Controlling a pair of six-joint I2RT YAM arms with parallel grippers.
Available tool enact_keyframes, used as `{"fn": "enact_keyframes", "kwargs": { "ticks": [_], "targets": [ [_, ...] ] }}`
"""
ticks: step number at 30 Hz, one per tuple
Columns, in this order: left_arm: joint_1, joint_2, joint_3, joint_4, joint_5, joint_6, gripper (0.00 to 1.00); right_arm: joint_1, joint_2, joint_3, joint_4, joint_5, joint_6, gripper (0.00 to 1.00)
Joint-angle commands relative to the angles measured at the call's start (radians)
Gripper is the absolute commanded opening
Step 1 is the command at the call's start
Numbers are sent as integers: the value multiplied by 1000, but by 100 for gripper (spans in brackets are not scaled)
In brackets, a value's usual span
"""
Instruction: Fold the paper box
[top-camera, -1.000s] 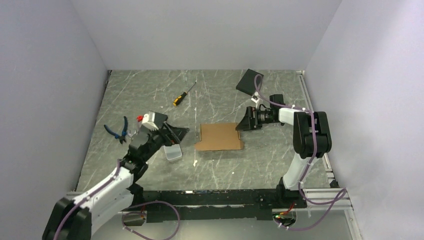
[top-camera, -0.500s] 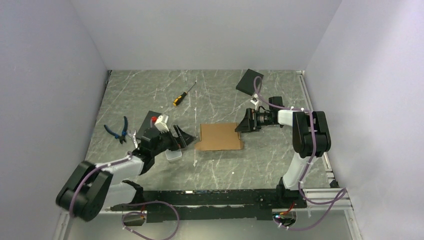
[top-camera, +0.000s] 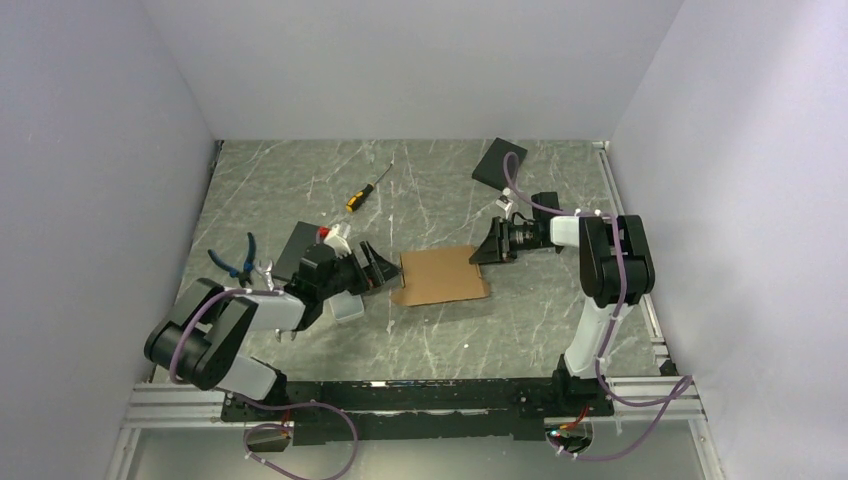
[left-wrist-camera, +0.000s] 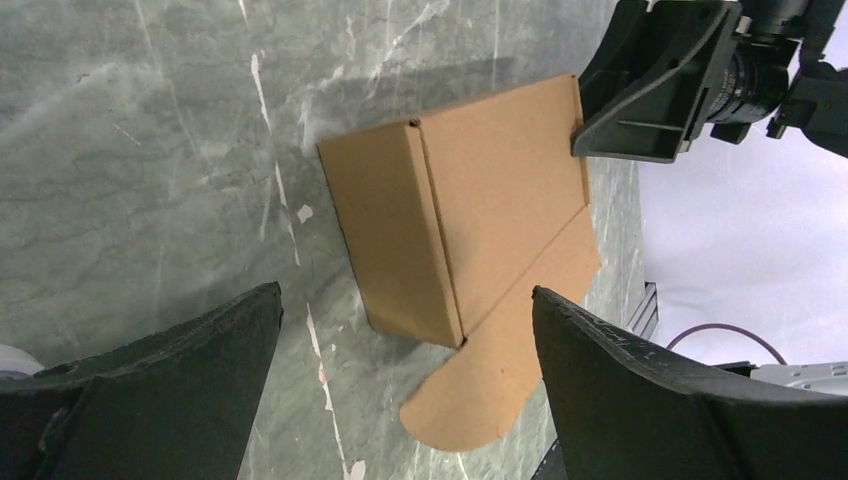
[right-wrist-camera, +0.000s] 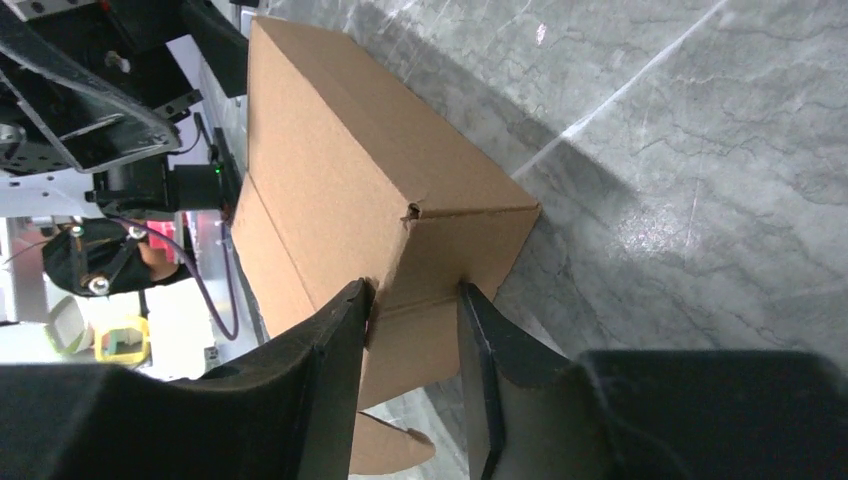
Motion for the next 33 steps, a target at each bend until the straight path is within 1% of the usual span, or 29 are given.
{"fn": "enact_keyframes", "kwargs": {
  "ticks": [1,6,16,22,24,28,30,32,33],
  "targets": [
    [-7,61,43,54,7,-62,99,1,54,22,-8,75,-37,35],
    [-13,124,53,123,23,-110,100,-21,63,14,13,59,-22,31],
    [-39,244,71,227,46,-184,99,-44,79,14,13,43,6,30],
    [-52,313,70,369,74,-242,99,-44,88,17,10,39,7,29],
    [-54,336,73,400,87,-259,95,-44,90,17,10,36,10,29],
    [-55,400,83,482,108,-300,76,-44,91,19,11,24,12,30],
    [-55,434,90,524,118,-320,68,-44,89,19,12,19,11,30],
    [-55,468,100,565,124,-342,57,-44,88,19,12,15,11,31],
    [-55,481,108,579,128,-350,54,-44,88,20,12,12,11,31]
  ]
}}
